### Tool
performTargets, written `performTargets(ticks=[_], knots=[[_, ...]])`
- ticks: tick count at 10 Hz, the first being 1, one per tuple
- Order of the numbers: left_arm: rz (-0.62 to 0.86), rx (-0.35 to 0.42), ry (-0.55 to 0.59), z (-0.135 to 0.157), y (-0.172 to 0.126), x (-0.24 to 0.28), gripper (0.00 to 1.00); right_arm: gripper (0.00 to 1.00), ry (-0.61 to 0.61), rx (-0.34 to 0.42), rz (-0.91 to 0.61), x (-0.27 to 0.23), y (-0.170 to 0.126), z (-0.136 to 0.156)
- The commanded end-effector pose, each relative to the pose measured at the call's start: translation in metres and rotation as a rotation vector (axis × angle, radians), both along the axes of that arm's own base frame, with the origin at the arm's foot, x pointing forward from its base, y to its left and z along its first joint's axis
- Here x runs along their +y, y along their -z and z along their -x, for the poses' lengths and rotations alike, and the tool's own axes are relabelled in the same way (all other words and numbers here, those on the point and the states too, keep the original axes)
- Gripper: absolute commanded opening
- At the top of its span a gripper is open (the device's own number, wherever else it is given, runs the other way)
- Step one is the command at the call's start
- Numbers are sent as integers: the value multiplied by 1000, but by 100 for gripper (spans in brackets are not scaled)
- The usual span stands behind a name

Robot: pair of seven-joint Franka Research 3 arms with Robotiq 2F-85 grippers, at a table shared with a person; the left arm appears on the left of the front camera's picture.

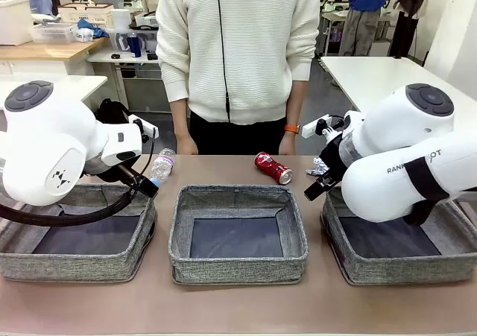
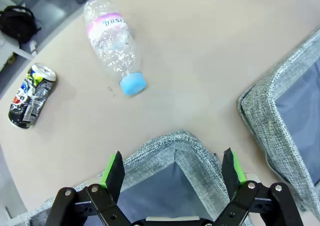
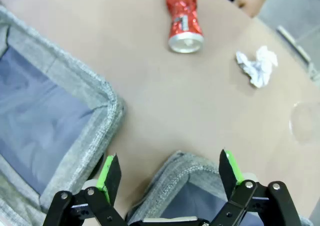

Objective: Sort the waste into the appropriate baskets.
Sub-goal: Pick up the waste item pointed out by the person.

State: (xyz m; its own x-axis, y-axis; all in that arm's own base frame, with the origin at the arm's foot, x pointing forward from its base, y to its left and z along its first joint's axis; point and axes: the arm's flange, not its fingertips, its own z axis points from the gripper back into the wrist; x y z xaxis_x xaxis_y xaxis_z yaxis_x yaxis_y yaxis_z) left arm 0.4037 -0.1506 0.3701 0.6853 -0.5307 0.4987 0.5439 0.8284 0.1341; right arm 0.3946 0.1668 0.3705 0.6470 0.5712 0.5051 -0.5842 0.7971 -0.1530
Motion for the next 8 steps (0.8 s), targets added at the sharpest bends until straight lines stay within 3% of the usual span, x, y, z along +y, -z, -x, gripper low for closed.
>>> performTargets(ticks=[1, 3, 4, 6, 7, 8], knots=[[0, 0, 1, 0, 0, 0, 100, 100, 0, 0, -1, 0, 0, 0], [0, 0, 0, 0, 0, 0, 100, 100, 0, 0, 0, 0, 0, 0], [33, -32, 3, 7, -30, 19, 100, 100, -30, -31, -2, -8, -32, 17], [112, -86, 48, 54, -109, 58, 100, 100, -61, -122, -42, -21, -105, 81], [194, -117, 83, 85, -136, 70, 100, 100, -69, -154, -51, -26, -125, 114], [181, -135, 75, 106, -143, 78, 100, 100, -24, -156, -4, -33, -130, 138]])
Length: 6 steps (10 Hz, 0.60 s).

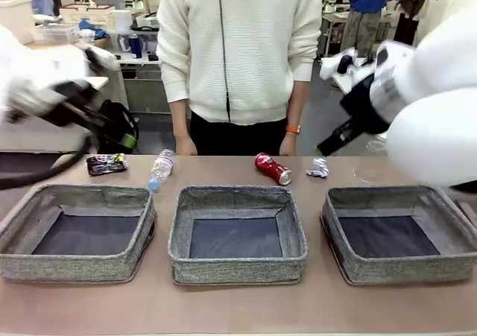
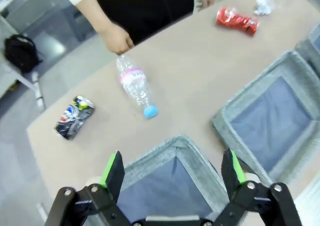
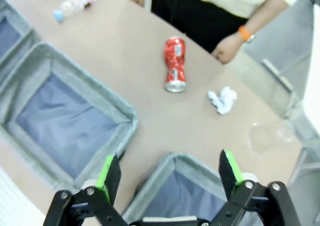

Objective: Sort the waste into the appropriate baskets.
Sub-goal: Pick up the waste item pointed out by the person.

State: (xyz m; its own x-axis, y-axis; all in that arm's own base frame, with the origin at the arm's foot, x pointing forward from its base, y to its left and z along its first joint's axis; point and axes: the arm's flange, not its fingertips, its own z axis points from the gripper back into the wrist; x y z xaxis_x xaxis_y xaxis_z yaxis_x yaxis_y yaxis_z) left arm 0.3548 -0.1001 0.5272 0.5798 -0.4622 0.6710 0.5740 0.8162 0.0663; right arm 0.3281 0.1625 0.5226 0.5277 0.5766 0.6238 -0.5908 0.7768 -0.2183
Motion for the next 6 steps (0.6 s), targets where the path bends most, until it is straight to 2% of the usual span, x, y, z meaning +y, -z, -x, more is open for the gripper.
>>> performTargets(ticks=[1, 2, 3, 4, 5, 6], knots=[[-84, -10, -31, 66, 25, 15, 100, 100, 162, -63, 183, -33, 35, 80], [0, 0, 0, 0, 0, 0, 100, 100, 0, 0, 0, 0, 0, 0], [-8, -14, 2, 19, -22, 11, 100, 100, 37, -31, 56, -8, -22, 20], [59, 72, 48, 11, -16, 17, 100, 100, 40, 6, -72, -18, -18, 21], [173, 225, 79, 5, -6, 32, 100, 100, 68, 57, -232, -45, -15, 29], [225, 343, 109, 1, 6, 46, 100, 100, 106, 149, -412, -76, -7, 37]])
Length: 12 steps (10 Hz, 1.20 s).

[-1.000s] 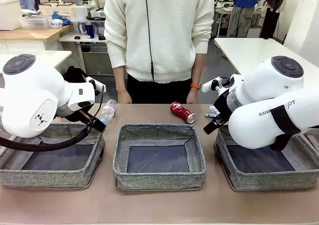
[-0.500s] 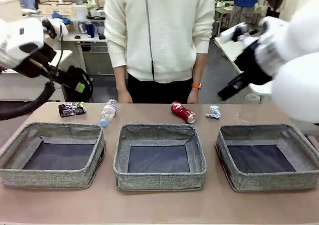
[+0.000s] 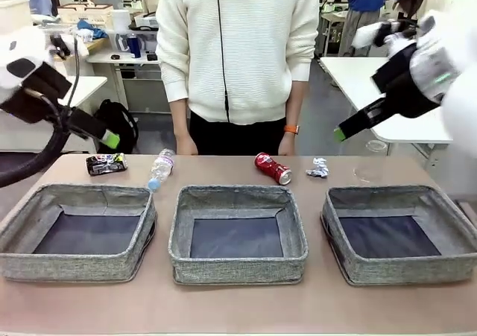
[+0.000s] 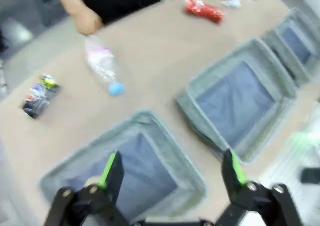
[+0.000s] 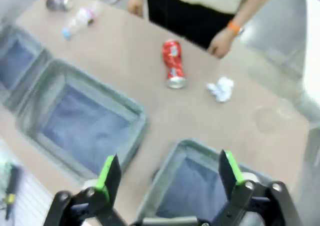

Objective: Sort the waste into the appropriate baskets.
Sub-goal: Pick up the waste item pointed out by the person.

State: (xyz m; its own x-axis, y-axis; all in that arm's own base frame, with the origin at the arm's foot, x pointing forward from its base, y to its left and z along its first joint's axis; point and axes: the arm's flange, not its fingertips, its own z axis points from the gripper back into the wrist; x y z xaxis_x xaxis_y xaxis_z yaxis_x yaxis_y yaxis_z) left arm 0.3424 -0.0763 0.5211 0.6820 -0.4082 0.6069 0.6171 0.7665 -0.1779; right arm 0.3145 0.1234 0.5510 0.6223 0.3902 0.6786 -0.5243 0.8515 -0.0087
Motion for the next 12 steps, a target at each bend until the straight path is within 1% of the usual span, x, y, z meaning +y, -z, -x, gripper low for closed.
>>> performTargets(ticks=[1, 2, 3, 4, 5, 7, 8, 9, 10, 11, 12], knots=[[271, 298, 103, -16, 20, 51, 100, 100, 41, 169, -443, -68, 30, 30], [417, 383, 42, -18, 35, 78, 100, 100, 89, 243, -608, -97, 38, 31], [534, 417, -16, -17, 44, 91, 100, 100, 110, 274, -745, -126, 47, 31], [581, 428, -87, -16, 55, 107, 100, 100, 150, 275, -848, -153, 61, 28], [646, 439, -133, -14, 75, 133, 100, 100, 189, 267, -959, -179, 76, 28], [828, 490, -201, -12, 111, 166, 100, 100, 278, 282, -1051, -209, 101, 28], [864, 490, -262, -8, 123, 179, 100, 100, 304, 271, -1062, -212, 109, 30], [940, 463, -240, -10, 125, 177, 100, 100, 300, 247, -1033, -211, 112, 30], [956, 451, -284, -17, 124, 168, 100, 100, 330, 212, -983, -208, 112, 29], [873, 487, -352, -29, 119, 152, 100, 100, 331, 288, -1069, -260, 75, -10], [936, 493, -294, -12, 128, 189, 100, 100, 331, 288, -1069, -260, 75, -10]])
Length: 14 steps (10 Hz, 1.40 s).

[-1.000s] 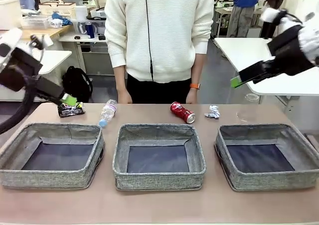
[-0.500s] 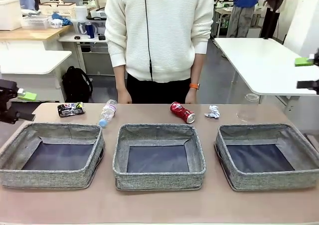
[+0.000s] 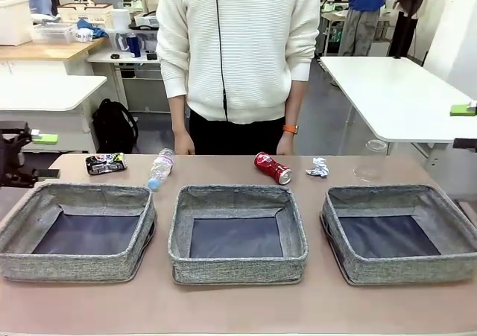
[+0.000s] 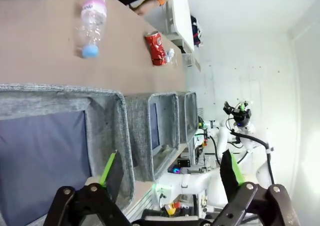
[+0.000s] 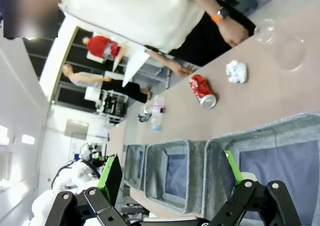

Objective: Sort the waste into the appropriate baskets.
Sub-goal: Pick up the waste item pointed out by the person.

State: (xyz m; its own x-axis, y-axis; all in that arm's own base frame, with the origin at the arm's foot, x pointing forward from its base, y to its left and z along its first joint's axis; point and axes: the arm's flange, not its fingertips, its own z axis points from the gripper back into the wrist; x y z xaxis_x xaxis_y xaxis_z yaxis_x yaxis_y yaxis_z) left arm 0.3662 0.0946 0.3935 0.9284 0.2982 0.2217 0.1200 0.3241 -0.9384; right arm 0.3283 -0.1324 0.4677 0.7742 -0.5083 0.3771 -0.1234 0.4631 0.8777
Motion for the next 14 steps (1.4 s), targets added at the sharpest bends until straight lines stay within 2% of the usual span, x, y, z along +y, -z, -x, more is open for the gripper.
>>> performTargets(ticks=[1, 14], knots=[[18, -10, 13, 11, 1, 18, 100, 100, -7, -15, -16, -4, -8, 3], [18, -10, 13, 11, 1, 18, 100, 100, -7, -15, -16, -4, -8, 3]])
